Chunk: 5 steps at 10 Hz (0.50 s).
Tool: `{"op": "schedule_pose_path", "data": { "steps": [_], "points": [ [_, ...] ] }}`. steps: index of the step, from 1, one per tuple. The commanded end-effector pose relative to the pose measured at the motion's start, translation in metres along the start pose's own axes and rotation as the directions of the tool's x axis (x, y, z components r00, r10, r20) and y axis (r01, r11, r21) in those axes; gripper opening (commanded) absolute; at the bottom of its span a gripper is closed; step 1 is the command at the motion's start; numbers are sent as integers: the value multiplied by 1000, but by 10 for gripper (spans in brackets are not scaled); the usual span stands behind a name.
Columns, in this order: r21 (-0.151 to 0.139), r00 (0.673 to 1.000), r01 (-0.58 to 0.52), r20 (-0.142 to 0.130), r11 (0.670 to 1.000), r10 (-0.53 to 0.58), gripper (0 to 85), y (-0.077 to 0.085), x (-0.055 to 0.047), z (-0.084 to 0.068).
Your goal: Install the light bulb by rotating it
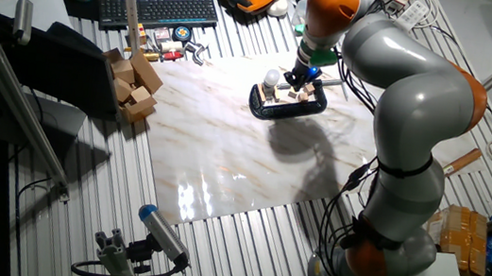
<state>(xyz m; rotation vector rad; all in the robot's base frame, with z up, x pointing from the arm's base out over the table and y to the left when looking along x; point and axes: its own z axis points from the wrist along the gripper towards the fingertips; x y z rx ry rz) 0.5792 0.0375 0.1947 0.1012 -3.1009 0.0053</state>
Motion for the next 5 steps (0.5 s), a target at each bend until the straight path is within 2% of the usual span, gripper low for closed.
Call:
{"op": "schedule_pose_path", "data": {
  "steps": [1, 5],
  "points": [
    [0, 1000, 1, 1, 1000, -1, 0, 0, 0, 0],
    [3, 1000, 3, 4, 1000, -3, 0, 6, -2, -1]
  ]
}}
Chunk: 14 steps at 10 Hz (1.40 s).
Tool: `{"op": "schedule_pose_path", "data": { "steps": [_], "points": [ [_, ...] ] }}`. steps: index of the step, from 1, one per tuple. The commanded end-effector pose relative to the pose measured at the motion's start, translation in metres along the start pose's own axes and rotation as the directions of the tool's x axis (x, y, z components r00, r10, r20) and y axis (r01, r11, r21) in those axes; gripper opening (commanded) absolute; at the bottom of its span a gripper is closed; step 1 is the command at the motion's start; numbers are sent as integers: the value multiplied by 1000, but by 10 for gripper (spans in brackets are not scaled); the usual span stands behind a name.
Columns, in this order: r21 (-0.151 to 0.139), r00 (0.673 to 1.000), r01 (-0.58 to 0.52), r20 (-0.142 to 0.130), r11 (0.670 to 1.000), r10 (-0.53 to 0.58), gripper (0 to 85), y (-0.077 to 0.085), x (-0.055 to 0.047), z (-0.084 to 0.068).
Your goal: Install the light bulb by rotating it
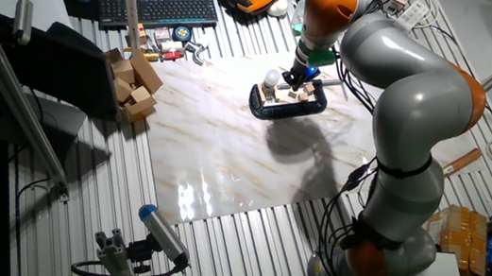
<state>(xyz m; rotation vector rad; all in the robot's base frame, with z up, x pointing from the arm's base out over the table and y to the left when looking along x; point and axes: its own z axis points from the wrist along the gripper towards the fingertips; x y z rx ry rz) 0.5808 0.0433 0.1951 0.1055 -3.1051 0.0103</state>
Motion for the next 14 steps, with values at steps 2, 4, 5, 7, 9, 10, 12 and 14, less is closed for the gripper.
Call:
{"op": "schedule_pose_path", "data": {
  "steps": [2, 4, 5, 7, 9, 10, 12, 14],
  "points": [
    [3, 1000, 0, 4, 1000, 0, 0, 1, 0, 0],
    [0, 1000, 0, 3, 1000, 0, 0, 2, 0, 0],
    [2, 1000, 0, 3, 1000, 0, 0, 2, 0, 0],
    [2, 1000, 0, 3, 1000, 0, 0, 3, 0, 0],
    [3, 1000, 0, 1, 1000, 0, 0, 3, 0, -1],
    [3, 1000, 0, 1, 1000, 0, 0, 4, 0, -1],
    [6, 1000, 0, 1, 1000, 0, 0, 4, -1, -1],
    [6, 1000, -2, 1, 1000, 2, 0, 4, -1, -1]
  ]
}}
